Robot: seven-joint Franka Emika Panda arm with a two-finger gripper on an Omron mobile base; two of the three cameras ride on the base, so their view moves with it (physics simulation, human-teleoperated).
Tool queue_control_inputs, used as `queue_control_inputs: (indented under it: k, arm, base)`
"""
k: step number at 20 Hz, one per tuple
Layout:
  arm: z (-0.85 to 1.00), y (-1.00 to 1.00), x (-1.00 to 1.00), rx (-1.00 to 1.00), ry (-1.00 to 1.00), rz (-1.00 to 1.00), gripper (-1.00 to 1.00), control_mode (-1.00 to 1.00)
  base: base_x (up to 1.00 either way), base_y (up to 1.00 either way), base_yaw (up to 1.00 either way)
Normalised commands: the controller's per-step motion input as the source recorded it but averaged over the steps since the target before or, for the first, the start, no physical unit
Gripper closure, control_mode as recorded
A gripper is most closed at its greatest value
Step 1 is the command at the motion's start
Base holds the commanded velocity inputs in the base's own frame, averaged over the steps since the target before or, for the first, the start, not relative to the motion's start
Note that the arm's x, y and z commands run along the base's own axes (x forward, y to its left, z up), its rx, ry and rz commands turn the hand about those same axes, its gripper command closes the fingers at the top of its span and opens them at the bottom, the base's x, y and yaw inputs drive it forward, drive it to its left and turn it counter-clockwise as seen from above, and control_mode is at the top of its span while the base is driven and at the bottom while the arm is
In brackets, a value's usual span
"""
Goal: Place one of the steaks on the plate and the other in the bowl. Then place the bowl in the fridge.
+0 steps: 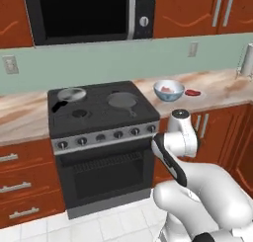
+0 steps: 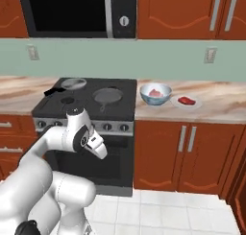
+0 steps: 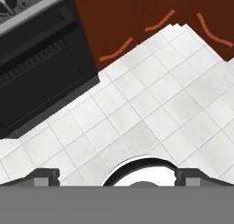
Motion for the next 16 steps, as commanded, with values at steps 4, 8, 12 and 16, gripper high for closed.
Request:
queue_control_inputs:
  k: [4, 8, 12, 16]
  arm:
    - [0.00, 0.00, 0.00, 0.00, 0.00, 0.00, -1.00, 1.00]
    - [0.00, 0.00, 0.00, 0.00, 0.00, 0.00, -1.00, 1.00]
    - [0.00, 0.00, 0.00, 0.00, 0.00, 0.00, -1.00, 1.00]
    - [0.00, 0.00, 0.00, 0.00, 0.00, 0.00, -1.00, 1.00]
  base:
    - [0.18, -0.97, 0.47]
    - [0.30, -1.00, 0.43]
    - [0.58, -0.88, 0.21]
    - [0.74, -0.47, -0.25]
